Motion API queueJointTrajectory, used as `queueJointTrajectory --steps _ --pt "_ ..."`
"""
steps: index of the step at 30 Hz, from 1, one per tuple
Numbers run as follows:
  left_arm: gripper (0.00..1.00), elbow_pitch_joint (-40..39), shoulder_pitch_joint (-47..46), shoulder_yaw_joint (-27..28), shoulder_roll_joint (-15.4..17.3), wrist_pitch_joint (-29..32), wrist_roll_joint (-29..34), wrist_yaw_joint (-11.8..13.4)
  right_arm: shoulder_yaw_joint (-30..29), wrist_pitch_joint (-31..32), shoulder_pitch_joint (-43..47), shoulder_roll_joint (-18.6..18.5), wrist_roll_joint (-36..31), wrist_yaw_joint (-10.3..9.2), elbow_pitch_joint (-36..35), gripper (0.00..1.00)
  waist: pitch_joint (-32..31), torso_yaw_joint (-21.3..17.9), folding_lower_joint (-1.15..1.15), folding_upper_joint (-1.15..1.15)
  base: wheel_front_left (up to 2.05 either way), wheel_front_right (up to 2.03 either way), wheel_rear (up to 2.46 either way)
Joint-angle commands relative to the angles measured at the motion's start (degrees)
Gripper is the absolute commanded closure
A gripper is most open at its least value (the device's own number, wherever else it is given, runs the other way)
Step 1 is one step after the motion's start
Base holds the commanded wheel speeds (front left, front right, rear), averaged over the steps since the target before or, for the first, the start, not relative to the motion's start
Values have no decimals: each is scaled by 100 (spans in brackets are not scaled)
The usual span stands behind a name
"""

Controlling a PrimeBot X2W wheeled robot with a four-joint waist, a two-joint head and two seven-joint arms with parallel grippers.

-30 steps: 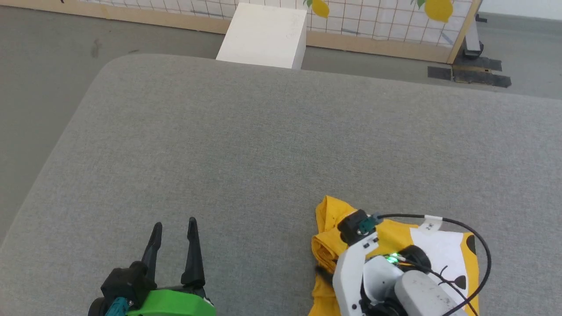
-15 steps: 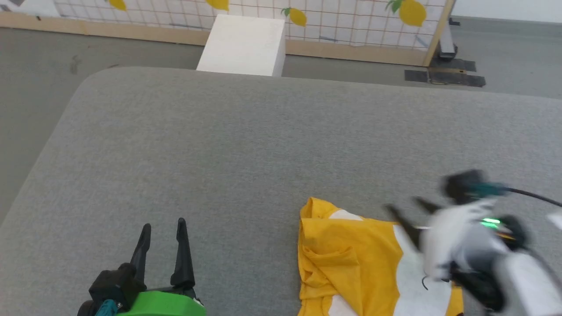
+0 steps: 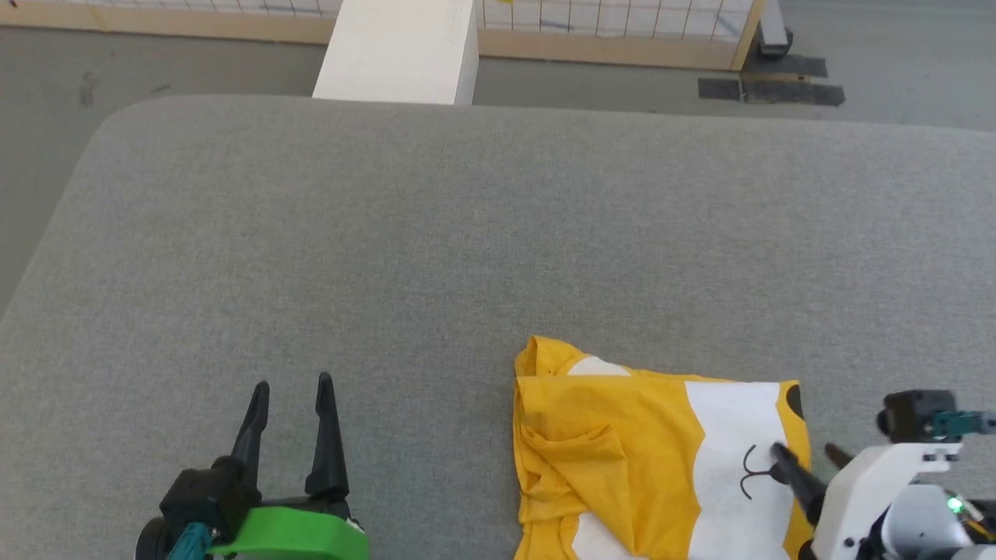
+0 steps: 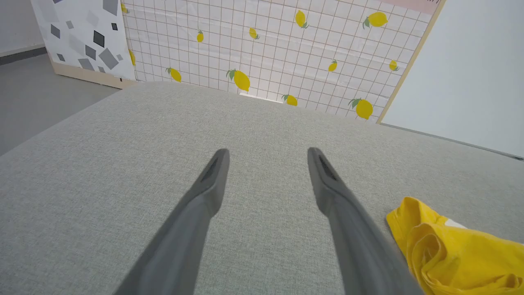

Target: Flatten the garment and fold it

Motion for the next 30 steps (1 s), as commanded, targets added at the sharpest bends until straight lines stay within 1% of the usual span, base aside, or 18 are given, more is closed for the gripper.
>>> queueJointTrajectory --steps 1,6,7,8,9,14,20,24,30 --pt "0 12 -116 -11 13 -11 34 -26 3 18 -21 38 -10 -8 113 0 69 69 0 0 0 0 0" --pt "0 10 -196 -33 42 23 64 -12 -86 -85 -221 185 -95 -8 794 0 123 165 0 0 0 0 0" --pt "0 10 -209 -40 48 31 69 -11 -74 -88 -255 207 -104 -8 918 13 122 178 0 0 0 0 0" --pt "0 8 -224 -49 57 43 77 -9 -88 -104 -299 244 -77 -8 1053 68 115 190 0 0 0 0 0" --pt "0 3 -236 -57 64 50 88 -6 -94 -126 -333 271 -52 -8 1140 100 105 199 0 0 0 0 0" --pt "0 -87 -280 -106 119 109 171 29 52 -307 -445 336 4 -8 1279 100 -25 134 0 0 0 0 0" --pt "0 -226 -244 -125 187 178 214 72 173 -417 -651 273 -37 -8 1114 100 -227 -161 0 0 0 0 0" --pt "0 -280 -226 -137 246 246 222 76 284 -324 -898 24 -94 -8 982 100 -317 -423 0 0 0 0 0" --pt "0 -336 -252 -150 327 341 230 69 580 -57 -1403 -617 -216 -8 924 100 -338 -850 0 0 0 0 0"
